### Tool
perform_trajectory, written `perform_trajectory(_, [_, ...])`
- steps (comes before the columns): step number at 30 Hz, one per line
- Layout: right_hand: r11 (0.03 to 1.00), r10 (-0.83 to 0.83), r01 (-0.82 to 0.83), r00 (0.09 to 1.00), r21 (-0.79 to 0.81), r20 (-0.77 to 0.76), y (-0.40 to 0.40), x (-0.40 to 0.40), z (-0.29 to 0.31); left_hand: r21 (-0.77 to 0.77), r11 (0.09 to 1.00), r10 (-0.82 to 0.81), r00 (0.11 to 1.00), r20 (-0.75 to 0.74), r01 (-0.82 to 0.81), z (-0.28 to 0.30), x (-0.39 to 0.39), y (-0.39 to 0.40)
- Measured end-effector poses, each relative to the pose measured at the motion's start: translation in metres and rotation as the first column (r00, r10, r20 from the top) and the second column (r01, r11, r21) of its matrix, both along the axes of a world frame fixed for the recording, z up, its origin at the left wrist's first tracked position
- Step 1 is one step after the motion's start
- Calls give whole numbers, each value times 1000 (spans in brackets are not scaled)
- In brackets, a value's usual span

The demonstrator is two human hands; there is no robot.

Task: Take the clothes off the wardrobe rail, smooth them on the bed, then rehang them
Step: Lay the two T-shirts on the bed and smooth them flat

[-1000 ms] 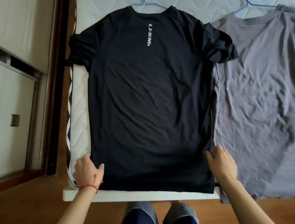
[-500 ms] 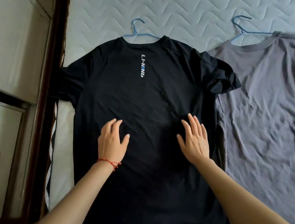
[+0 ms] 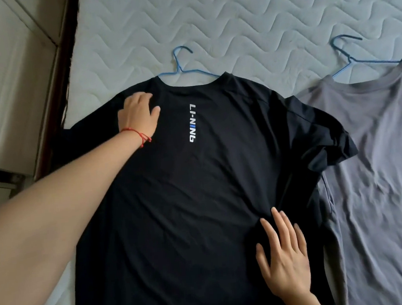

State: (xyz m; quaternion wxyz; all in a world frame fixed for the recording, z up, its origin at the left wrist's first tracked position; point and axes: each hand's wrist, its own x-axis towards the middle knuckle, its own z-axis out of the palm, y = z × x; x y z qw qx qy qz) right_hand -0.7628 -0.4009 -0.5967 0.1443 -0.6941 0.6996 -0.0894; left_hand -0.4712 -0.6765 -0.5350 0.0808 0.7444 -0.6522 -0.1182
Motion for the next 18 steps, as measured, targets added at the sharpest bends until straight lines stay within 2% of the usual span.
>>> perform_trajectory(6, [998, 21, -24, 999, -63, -46, -1, -2, -8, 152, 982, 104, 991, 84, -116, -24, 15, -49])
perform_trajectory(10, [997, 26, -31, 997, -74, -71, -1, -4, -9, 99, 987, 106, 970, 219, -130, -24, 22, -61])
perform_trajectory(11, [996, 28, -34, 997, -84, -74, 0, -4, -9, 96, 989, 87, 975, 202, -108, -21, 24, -64])
perform_trajectory(14, [993, 29, -36, 997, -109, -66, 2, -5, -9, 111, 993, 34, 999, 13, -35, -8, 24, -64])
perform_trajectory(18, [993, 27, -26, 1000, -112, 11, -5, -5, 1, 15, 997, 82, 989, -126, -81, 21, 10, -47])
